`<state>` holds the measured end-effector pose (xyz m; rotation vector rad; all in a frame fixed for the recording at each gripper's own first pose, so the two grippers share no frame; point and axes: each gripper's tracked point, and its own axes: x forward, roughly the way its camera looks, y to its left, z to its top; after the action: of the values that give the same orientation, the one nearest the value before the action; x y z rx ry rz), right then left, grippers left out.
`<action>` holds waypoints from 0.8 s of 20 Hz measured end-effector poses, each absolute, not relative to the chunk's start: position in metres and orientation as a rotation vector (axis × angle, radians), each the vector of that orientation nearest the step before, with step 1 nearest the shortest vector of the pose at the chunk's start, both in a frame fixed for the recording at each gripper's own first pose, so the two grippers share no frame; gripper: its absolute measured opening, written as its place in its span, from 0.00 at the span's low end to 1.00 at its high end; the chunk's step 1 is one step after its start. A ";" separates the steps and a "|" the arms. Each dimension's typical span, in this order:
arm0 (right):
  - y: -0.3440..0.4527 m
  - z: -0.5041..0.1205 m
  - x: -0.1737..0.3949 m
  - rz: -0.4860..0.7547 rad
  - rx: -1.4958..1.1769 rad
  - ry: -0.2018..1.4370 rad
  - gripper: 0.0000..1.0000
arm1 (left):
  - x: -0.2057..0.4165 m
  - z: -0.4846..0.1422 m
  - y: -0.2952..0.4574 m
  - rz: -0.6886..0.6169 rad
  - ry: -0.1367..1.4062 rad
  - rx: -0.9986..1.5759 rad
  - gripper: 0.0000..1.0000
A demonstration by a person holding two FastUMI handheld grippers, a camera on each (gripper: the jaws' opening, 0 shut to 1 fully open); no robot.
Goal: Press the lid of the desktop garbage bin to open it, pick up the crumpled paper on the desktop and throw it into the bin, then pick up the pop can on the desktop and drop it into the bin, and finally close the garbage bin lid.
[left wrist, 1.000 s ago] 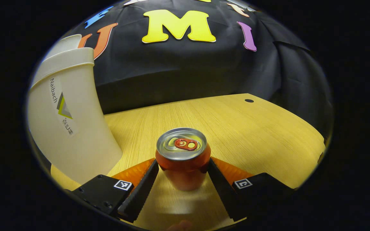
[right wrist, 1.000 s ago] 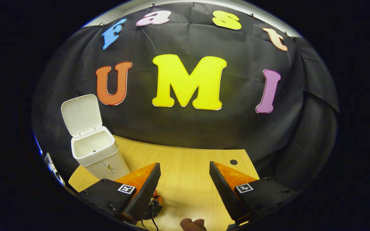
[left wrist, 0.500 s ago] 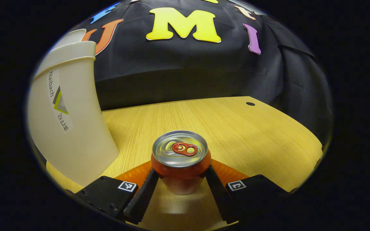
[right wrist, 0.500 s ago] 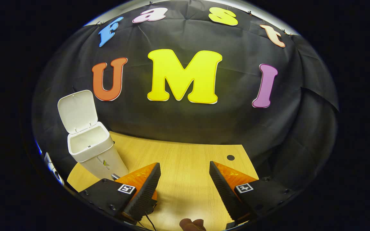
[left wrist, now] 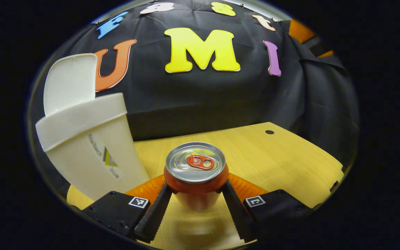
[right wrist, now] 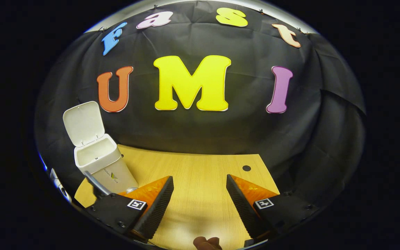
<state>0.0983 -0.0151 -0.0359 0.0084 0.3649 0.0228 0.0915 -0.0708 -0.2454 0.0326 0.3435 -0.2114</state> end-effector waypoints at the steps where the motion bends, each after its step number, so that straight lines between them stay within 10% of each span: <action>1: -0.020 -0.037 0.097 0.022 0.024 0.365 0.97 | 0.088 -0.232 -0.064 -0.198 0.344 0.023 0.85; 16: -0.010 -0.069 0.120 0.074 0.166 0.350 0.97 | 0.111 -0.068 0.099 0.127 0.330 0.047 0.85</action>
<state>0.1202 -0.0105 -0.0687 0.1663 0.3504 0.0741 0.1114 0.0985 -0.0682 0.0472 0.3299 0.1270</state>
